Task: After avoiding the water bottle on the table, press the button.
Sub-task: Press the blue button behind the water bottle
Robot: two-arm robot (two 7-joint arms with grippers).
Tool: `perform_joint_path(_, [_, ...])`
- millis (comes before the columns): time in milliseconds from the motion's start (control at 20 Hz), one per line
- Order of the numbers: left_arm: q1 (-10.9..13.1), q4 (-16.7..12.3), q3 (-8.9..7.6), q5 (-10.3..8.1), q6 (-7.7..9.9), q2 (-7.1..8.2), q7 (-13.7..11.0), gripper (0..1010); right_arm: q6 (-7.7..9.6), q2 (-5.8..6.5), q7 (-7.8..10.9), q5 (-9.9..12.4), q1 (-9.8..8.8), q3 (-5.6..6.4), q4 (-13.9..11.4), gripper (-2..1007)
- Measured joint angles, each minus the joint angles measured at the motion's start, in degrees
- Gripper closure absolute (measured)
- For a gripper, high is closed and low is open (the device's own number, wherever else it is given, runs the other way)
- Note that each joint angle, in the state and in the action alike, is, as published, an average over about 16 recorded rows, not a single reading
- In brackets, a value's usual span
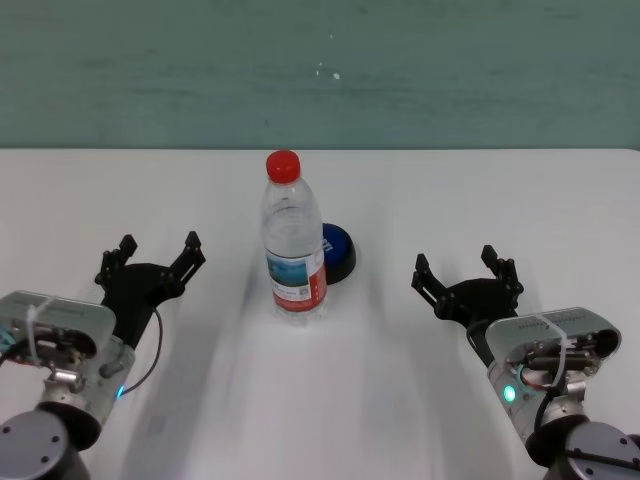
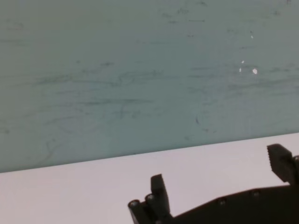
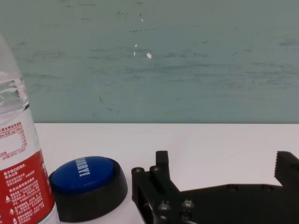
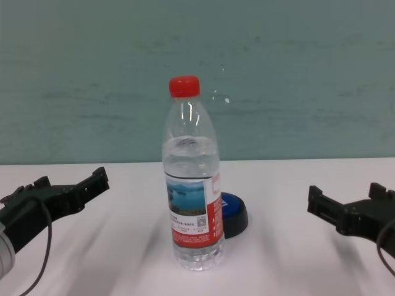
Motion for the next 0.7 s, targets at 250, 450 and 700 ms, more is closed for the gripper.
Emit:
perform_joint_path(250, [0.0,0.0,0.0,0.0,0.0,0.0,0.0,10,0.0,0.0,0.0,0.0,0.0,0.0,0.0,1])
perform_joint_path(450, [0.0,0.0,0.0,0.0,0.0,0.0,0.0,10,0.0,0.0,0.0,0.0,0.0,0.0,0.0,1])
perform_joint_path(700, [0.1,-0.1,-0.01,0.15,-0.05,0.03,0.1,10,0.0,0.0,0.0,0.0,0.0,0.0,0.0,1])
